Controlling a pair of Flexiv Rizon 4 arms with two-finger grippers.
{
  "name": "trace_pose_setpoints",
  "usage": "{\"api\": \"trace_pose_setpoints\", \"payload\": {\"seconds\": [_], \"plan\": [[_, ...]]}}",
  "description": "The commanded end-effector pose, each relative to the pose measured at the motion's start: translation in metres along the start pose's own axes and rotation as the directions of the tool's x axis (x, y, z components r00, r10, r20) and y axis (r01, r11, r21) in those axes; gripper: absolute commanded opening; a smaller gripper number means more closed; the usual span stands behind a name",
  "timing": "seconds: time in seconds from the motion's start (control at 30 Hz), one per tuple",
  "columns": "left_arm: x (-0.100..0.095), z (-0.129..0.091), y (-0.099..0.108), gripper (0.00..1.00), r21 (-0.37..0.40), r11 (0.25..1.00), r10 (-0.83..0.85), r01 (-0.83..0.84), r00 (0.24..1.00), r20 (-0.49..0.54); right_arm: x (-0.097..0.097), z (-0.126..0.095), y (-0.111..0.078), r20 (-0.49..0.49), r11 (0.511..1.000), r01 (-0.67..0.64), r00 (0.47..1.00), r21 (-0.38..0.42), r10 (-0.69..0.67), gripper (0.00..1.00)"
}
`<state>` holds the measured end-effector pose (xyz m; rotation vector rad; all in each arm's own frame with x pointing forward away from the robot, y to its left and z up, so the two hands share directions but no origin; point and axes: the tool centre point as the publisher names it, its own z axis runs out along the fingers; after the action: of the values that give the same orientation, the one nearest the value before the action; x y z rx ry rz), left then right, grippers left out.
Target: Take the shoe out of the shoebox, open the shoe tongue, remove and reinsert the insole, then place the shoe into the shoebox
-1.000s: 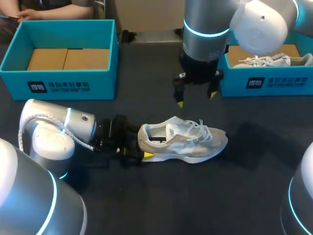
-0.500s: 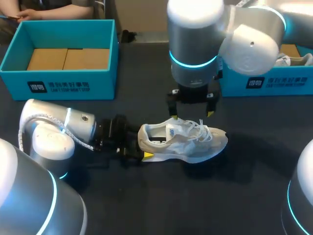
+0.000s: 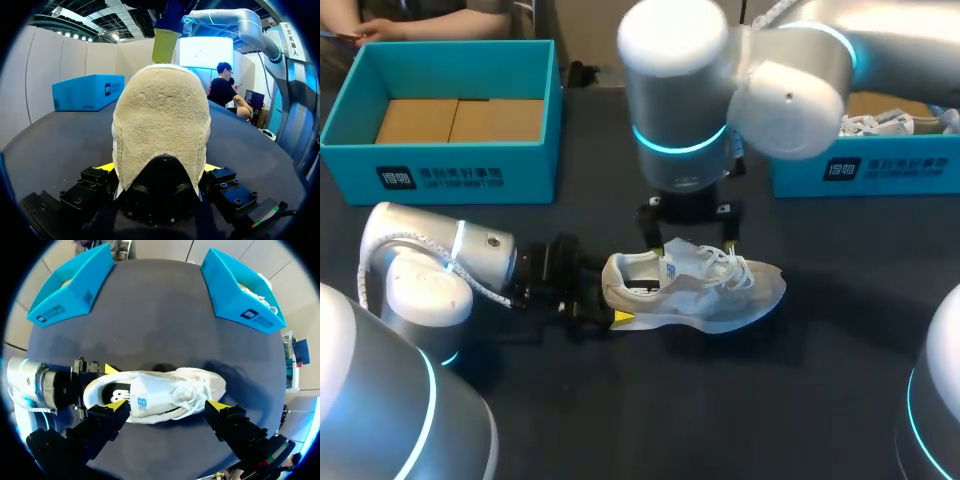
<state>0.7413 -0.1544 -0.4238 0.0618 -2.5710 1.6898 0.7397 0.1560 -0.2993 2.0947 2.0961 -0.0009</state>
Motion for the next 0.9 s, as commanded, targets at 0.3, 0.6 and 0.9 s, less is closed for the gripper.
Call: {"api": "trace_pose_setpoints", "payload": {"seconds": [0.3,0.6,0.9], "plan": [[0.0,0.0,0.0,0.0,-0.002,1.0,0.0,0.0,1.0,-0.002,0.027,0.022,-0.006,0.131,1.0,0.005,0.991,-0.008,-0.004,1.0],[0.0,0.0,0.0,0.0,-0.002,1.0,0.0,0.0,1.0,-0.002,0.03,0.043,-0.005,0.186,1.0,0.006,0.983,-0.025,-0.001,1.0],[0.0,0.0,0.0,0.0,-0.002,1.0,0.0,0.0,1.0,-0.002,0.028,0.061,-0.011,0.241,1.0,-0.02,0.97,0.015,0.016,1.0]]}}
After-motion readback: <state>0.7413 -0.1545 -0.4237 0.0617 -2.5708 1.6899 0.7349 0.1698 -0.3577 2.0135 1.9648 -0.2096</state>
